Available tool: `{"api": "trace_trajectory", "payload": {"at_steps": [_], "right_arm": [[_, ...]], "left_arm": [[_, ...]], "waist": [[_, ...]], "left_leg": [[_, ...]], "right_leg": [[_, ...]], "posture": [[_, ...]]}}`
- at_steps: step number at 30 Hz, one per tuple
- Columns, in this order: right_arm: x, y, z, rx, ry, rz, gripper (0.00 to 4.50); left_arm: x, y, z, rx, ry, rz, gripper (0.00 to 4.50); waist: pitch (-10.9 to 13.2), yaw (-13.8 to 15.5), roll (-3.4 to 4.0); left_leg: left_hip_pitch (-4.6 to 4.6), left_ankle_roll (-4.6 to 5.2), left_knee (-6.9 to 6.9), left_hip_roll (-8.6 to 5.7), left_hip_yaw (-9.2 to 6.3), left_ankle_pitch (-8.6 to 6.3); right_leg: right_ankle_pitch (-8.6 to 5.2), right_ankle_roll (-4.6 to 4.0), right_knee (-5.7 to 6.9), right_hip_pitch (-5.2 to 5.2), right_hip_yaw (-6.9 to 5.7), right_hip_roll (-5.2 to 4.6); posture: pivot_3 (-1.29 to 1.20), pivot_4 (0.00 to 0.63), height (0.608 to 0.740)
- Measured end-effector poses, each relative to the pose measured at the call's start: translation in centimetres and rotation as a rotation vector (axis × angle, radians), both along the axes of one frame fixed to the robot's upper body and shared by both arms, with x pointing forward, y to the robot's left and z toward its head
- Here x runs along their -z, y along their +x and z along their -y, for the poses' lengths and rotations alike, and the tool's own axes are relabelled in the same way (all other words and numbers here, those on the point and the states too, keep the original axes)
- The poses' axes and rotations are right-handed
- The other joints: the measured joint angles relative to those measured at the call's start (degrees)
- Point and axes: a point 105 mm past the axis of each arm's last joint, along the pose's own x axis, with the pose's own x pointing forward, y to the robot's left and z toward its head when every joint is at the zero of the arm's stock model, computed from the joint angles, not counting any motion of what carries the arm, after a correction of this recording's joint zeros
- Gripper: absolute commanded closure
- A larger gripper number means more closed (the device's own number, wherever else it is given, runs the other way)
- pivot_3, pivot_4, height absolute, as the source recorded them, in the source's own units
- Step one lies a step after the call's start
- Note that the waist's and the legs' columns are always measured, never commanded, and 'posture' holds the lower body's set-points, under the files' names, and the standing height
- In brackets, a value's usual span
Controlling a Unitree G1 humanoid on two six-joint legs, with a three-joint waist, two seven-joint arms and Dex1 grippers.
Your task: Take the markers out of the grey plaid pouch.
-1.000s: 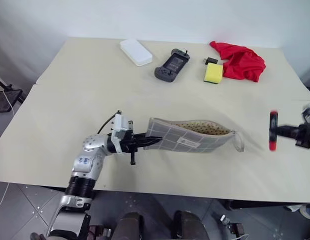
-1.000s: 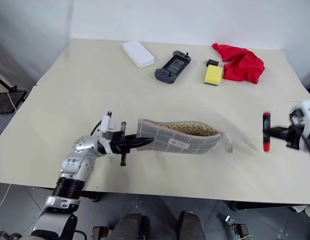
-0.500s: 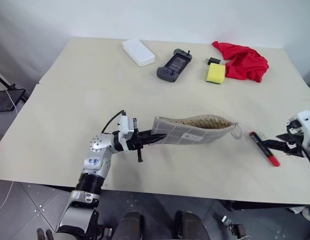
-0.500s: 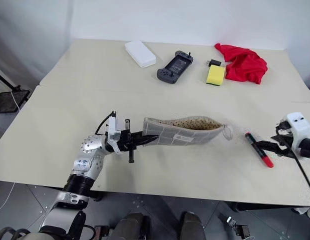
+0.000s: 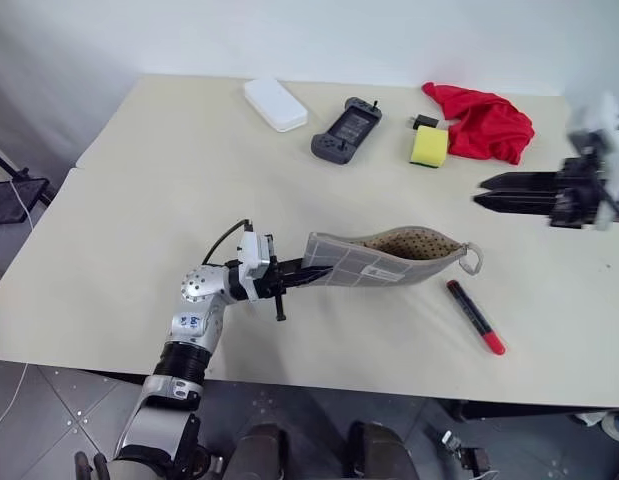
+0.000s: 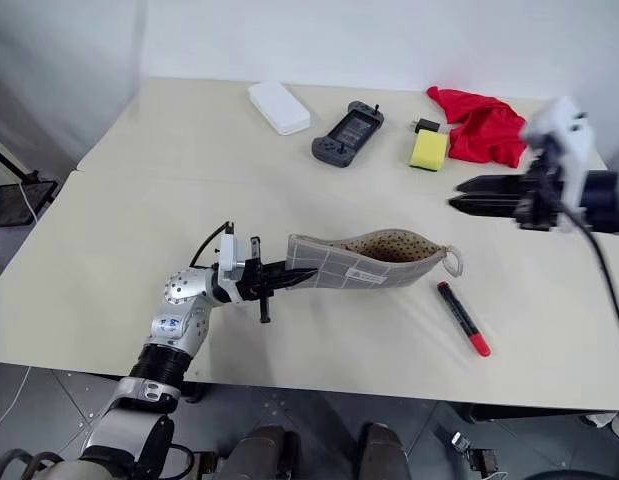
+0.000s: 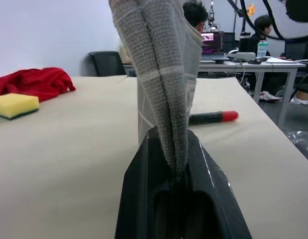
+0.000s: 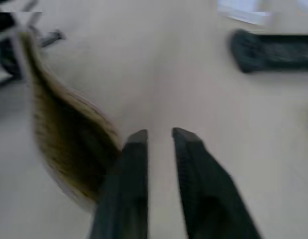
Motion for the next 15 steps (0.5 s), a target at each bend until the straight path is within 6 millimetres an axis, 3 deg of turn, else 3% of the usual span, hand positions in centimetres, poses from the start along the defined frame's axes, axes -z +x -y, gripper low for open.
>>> {"api": "trace_trajectory", "payload": {"at_steps": [4, 10, 15], "right_arm": [[2.4, -0.5, -2.6, -0.057, -0.030, -0.060, 4.48], [4.9, -1.6, -3.3, -0.102, -0.079, -0.108, 4.48], [7.1, -1.1, -3.3, -0.099, -0.213, -0.081, 4.48]], "left_arm": [[0.1, 0.1, 0.0, -0.009, 0.001, -0.004, 4.50], [0.1, 0.2, -0.1, -0.018, 0.003, -0.004, 4.50], [0.2, 0.2, 0.0, -0.017, 0.008, -0.004, 4.50]], "waist": [[0.0, 0.0, -0.01], [0.0, -0.3, -0.01], [0.0, -0.3, -0.01]], "left_leg": [[-0.04, 0.01, 0.00, -0.04, 0.04, -0.01], [-0.02, 0.01, 0.00, -0.08, 0.11, -0.01], [0.00, 0.01, 0.00, -0.09, 0.14, 0.00]], "right_leg": [[0.01, 0.01, -0.02, 0.00, -0.03, 0.00], [0.01, 0.02, 0.00, 0.01, -0.03, 0.02], [0.01, 0.02, 0.01, 0.00, -0.01, 0.03]], "posture": [[0.00, 0.150, 0.740], [0.00, 0.150, 0.740], [0.00, 0.150, 0.740]]}}
